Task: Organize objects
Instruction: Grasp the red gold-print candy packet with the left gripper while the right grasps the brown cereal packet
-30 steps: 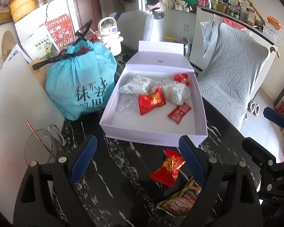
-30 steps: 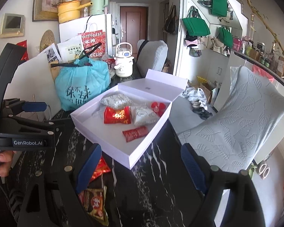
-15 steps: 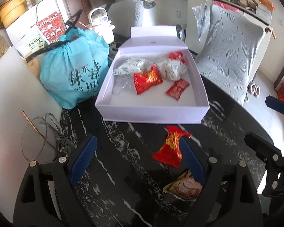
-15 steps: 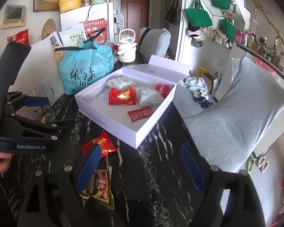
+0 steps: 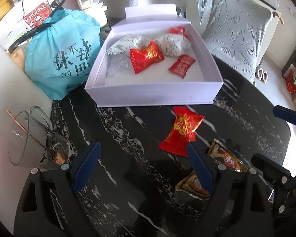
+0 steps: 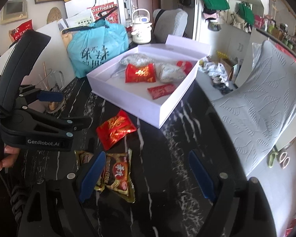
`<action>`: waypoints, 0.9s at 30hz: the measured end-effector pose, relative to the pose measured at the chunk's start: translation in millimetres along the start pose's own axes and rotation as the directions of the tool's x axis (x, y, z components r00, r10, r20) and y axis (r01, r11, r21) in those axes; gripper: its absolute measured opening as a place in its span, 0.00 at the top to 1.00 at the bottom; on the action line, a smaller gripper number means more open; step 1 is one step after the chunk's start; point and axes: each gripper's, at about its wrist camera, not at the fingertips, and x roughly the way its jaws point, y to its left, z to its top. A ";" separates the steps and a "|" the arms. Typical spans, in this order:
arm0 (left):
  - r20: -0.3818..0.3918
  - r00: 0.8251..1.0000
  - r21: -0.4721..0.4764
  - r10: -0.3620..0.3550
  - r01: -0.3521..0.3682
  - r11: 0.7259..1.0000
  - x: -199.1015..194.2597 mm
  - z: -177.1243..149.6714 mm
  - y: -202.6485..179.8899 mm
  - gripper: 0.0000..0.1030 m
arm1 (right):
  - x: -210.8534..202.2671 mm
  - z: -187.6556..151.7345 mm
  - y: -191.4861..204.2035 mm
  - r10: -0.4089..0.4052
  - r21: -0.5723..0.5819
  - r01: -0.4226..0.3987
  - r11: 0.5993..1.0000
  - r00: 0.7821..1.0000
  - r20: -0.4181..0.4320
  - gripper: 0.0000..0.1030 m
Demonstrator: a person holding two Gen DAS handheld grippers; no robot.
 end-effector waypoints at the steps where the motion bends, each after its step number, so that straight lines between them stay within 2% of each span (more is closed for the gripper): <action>1: -0.007 1.000 0.008 0.007 -0.007 1.000 1.8 -0.5 -0.5 0.15 | 1.4 -1.7 0.9 0.010 0.002 -0.010 1.000 1.000 -0.007 0.16; 14: -0.041 0.999 -0.002 -0.002 0.002 1.000 18.9 -5.6 6.6 0.15 | 29.1 -20.3 26.4 0.117 -0.057 -0.122 0.991 0.989 -0.091 0.16; 18: 0.006 1.000 -0.025 0.020 -0.020 0.999 13.9 -9.9 8.6 0.15 | 43.3 -23.2 29.6 0.130 -0.086 -0.139 0.987 0.987 -0.096 0.16; 21: 0.060 0.996 -0.048 0.065 -0.062 0.997 5.8 -11.2 8.5 0.15 | 48.9 -23.9 21.3 0.187 -0.061 -0.192 0.979 0.979 -0.086 0.16; 27: 0.055 0.998 -0.071 0.027 -0.023 0.997 9.6 -7.1 2.8 0.15 | 54.2 -21.1 0.1 0.220 -0.035 -0.223 0.974 0.973 -0.067 0.16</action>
